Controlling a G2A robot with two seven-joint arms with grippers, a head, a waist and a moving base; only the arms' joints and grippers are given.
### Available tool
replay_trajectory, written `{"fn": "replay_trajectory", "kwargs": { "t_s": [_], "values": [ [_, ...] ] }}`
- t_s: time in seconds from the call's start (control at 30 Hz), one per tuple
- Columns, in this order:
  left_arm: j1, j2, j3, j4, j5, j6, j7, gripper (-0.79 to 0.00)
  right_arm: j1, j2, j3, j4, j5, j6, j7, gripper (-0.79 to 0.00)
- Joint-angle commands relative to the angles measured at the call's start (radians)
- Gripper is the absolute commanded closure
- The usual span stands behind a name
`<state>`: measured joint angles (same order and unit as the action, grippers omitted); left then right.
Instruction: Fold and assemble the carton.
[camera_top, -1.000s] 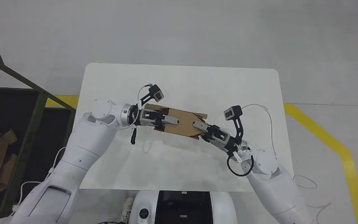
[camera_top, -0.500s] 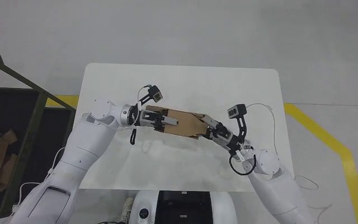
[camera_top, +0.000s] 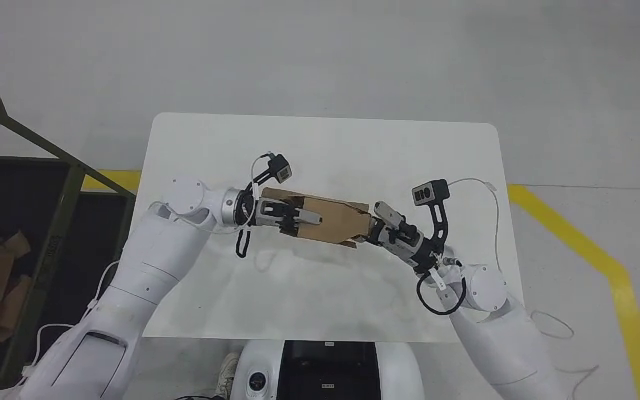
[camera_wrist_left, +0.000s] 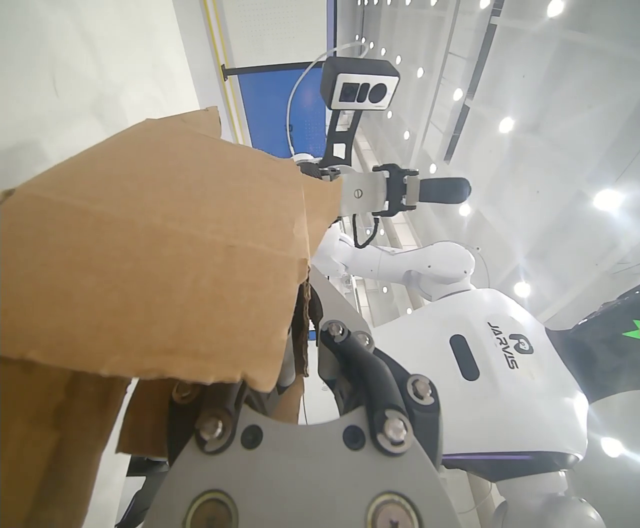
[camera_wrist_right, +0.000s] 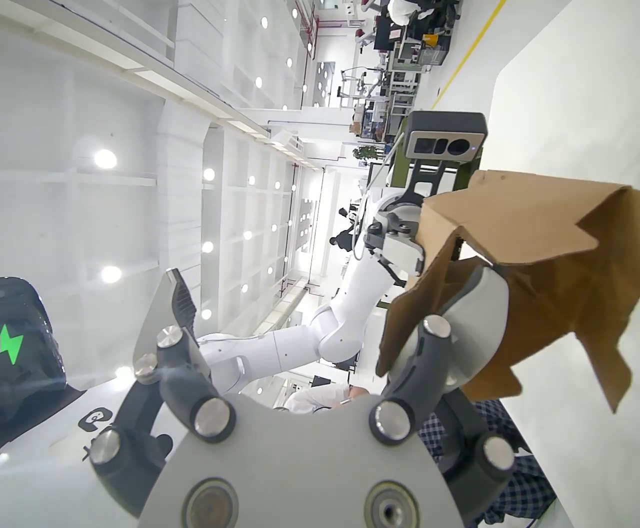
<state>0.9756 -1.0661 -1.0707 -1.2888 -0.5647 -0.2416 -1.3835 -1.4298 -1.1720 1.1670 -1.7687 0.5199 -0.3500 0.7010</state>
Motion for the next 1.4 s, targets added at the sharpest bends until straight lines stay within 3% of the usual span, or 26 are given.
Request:
{"fn": "replay_trajectory", "kwargs": {
  "t_s": [0.0,0.87,1.37],
  "values": [
    [-0.003,-0.001,0.005,0.004,0.016,-0.002,0.009,0.000,0.000,-0.001,-0.003,-0.010,0.001,-0.003,-0.001,-0.785],
    [-0.006,-0.008,0.024,-0.032,-0.020,0.013,-0.007,0.000,0.058,-0.026,-0.105,-0.020,-0.023,0.011,-0.018,-0.785],
    [0.002,0.001,-0.038,0.026,-0.108,0.021,-0.031,0.000,-0.009,-0.010,0.010,-0.024,0.011,-0.008,-0.016,-0.785]
  ]
}}
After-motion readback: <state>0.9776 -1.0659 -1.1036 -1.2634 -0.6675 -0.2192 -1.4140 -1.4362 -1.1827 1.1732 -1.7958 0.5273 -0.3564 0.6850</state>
